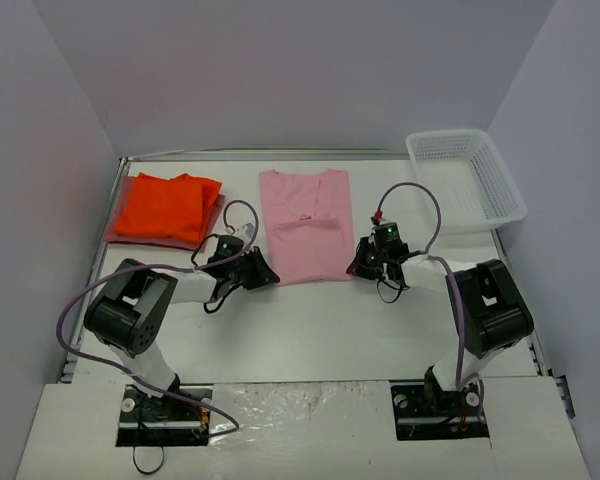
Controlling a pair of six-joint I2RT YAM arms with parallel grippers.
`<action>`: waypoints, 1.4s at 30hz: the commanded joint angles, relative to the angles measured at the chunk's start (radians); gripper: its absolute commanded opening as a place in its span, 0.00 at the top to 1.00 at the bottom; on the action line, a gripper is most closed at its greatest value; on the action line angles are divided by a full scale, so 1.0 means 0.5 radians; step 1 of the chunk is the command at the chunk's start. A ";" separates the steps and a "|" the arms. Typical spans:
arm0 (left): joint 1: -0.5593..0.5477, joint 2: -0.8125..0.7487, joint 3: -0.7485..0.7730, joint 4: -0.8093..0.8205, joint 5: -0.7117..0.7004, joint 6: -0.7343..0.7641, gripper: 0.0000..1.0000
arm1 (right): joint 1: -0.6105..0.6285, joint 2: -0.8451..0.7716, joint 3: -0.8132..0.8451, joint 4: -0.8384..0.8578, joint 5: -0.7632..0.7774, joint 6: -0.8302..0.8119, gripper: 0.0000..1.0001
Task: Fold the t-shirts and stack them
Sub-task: Grab one side of the 2/3 rectangular tshirt with both arms
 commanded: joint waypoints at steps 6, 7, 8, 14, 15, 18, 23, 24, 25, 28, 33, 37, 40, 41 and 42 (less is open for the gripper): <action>-0.224 -0.333 -0.214 -0.311 -0.232 0.049 0.98 | 0.125 -0.335 -0.234 -0.159 0.119 0.074 1.00; -0.249 -0.407 -0.233 -0.342 -0.256 0.043 0.98 | 0.140 -0.369 -0.259 -0.171 0.135 0.083 1.00; -0.273 -0.438 -0.245 -0.369 -0.284 0.036 0.98 | 0.153 -0.403 -0.298 -0.186 0.150 0.095 1.00; -0.467 -0.799 -0.374 -0.593 -0.489 -0.003 0.98 | 0.284 -0.795 -0.388 -0.401 0.245 0.169 1.00; -0.494 -0.855 -0.393 -0.624 -0.532 -0.013 0.98 | 0.303 -0.845 -0.409 -0.471 0.257 0.184 1.00; -0.528 -1.066 -0.457 -0.756 -0.582 -0.028 0.97 | 0.321 -1.040 -0.440 -0.603 0.294 0.193 1.00; -0.635 -1.346 -0.518 -0.977 -0.695 -0.086 0.98 | 0.370 -1.240 -0.464 -0.766 0.297 0.215 1.00; -0.654 -1.364 -0.518 -0.995 -0.701 -0.102 0.97 | 0.386 -1.259 -0.468 -0.800 0.300 0.227 1.00; -0.672 -1.401 -0.518 -1.023 -0.707 -0.126 0.98 | 0.407 -1.287 -0.474 -0.812 0.310 0.248 1.00; -0.789 -1.487 -0.515 -1.084 -0.790 -0.184 0.98 | 0.566 -1.409 -0.495 -0.877 0.389 0.380 1.00; -0.927 -1.539 -0.531 -1.164 -0.876 -0.230 0.98 | 0.797 -1.664 -0.538 -1.048 0.594 0.586 1.00; -0.997 -1.594 -0.613 -1.186 -0.950 -0.307 0.98 | 0.938 -1.823 -0.544 -1.199 0.757 0.712 1.00; -1.050 -1.659 -0.647 -1.195 -0.996 -0.362 0.98 | 0.999 -1.867 -0.538 -1.260 0.819 0.749 1.00; -1.059 -1.680 -0.647 -1.201 -1.008 -0.372 0.98 | 1.009 -1.876 -0.535 -1.269 0.828 0.761 1.00; -1.071 -1.699 -0.638 -1.216 -1.023 -0.378 0.98 | 1.018 -1.873 -0.526 -1.273 0.840 0.764 1.00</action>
